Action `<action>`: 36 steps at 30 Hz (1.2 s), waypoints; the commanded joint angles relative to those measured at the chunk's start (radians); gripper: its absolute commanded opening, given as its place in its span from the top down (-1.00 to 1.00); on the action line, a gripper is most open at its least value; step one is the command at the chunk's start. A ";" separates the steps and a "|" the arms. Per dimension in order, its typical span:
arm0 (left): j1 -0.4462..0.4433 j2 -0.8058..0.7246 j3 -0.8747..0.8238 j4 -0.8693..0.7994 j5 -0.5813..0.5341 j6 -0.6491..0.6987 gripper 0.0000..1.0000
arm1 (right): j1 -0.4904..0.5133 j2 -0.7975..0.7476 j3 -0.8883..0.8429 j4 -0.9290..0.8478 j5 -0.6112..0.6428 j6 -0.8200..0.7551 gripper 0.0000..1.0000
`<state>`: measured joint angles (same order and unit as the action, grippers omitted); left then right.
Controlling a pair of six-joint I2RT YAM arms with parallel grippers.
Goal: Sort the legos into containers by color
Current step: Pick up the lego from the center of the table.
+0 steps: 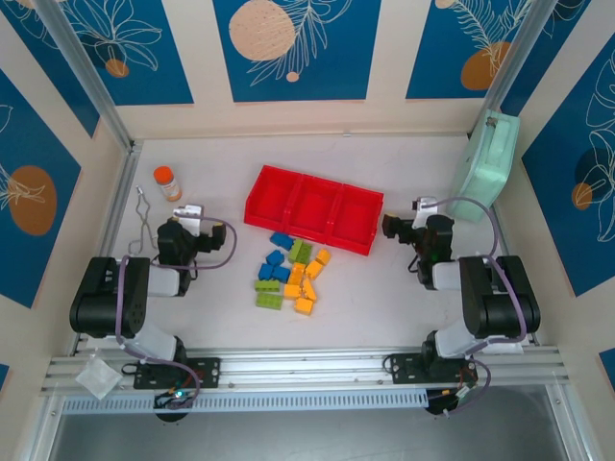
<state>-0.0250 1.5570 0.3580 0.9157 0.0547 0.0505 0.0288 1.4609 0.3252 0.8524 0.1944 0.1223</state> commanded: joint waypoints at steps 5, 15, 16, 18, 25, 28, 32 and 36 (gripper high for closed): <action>-0.073 -0.367 0.058 -0.308 -0.160 -0.085 -0.99 | -0.045 -0.510 0.143 -0.791 0.218 0.387 -0.98; -0.079 -0.701 0.436 -1.152 0.023 -0.497 -0.99 | -0.199 -0.881 0.346 -1.358 -0.412 0.772 -0.98; -0.079 -0.715 0.458 -1.231 0.043 -0.508 -0.99 | -0.176 -0.862 0.387 -1.408 -0.434 0.775 -1.00; -0.082 -0.736 0.507 -1.404 0.099 -0.524 -0.99 | -0.100 -0.802 0.478 -1.549 -0.415 0.810 -0.98; -0.111 -0.803 0.581 -1.814 0.222 -0.406 -0.99 | 0.405 -0.697 0.469 -1.624 -0.057 1.203 -0.86; -0.111 -0.860 0.582 -1.912 0.223 -0.364 -0.99 | 0.572 -0.542 0.494 -1.614 0.074 1.288 -0.87; -0.113 -0.967 0.462 -1.822 0.290 -0.370 -0.99 | 0.646 -0.286 0.599 -1.637 0.108 1.352 -0.94; -0.111 -1.017 0.414 -1.735 0.372 -0.354 -0.99 | 0.680 -0.154 0.633 -1.552 0.155 1.393 -0.89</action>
<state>-0.1295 0.5564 0.8127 -0.8677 0.3393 -0.3321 0.6930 1.2640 0.9085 -0.7189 0.2649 1.4269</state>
